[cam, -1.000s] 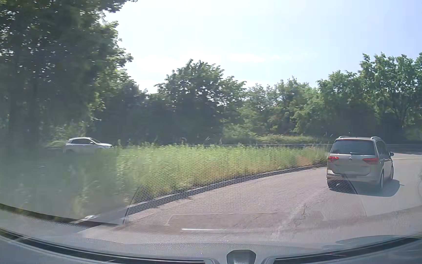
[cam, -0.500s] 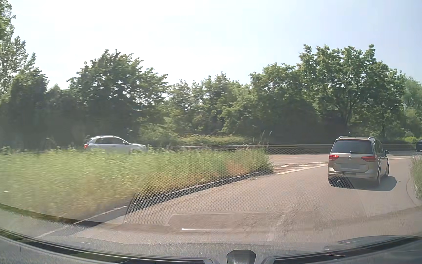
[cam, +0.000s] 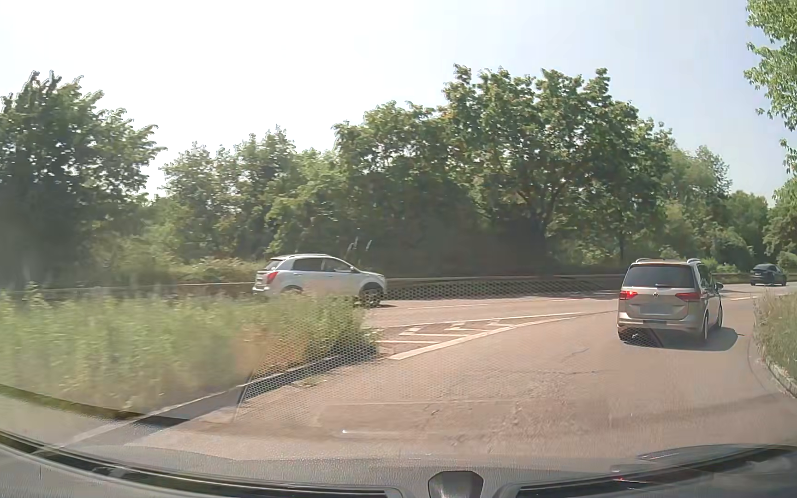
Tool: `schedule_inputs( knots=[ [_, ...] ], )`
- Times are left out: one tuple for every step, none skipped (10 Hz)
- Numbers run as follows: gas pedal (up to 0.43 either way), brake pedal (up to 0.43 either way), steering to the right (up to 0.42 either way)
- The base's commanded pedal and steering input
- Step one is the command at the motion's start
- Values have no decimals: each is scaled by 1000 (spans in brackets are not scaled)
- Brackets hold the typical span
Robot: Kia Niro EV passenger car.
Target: Follow the waypoints while adhering to traffic rules and regulations
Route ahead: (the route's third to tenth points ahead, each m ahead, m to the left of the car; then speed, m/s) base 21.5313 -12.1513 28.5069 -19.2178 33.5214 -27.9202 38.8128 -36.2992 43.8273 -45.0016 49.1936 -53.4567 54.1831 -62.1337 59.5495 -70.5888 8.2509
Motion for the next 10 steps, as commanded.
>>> schedule_inputs(
  knots=[
    [110,0,256],
    [118,0,251],
    [130,0,247],
    [130,0,242],
    [138,0,237],
    [138,0,232],
    [150,0,228],
    [157,0,226],
    [157,0,221],
    [157,0,211]
  ],
)
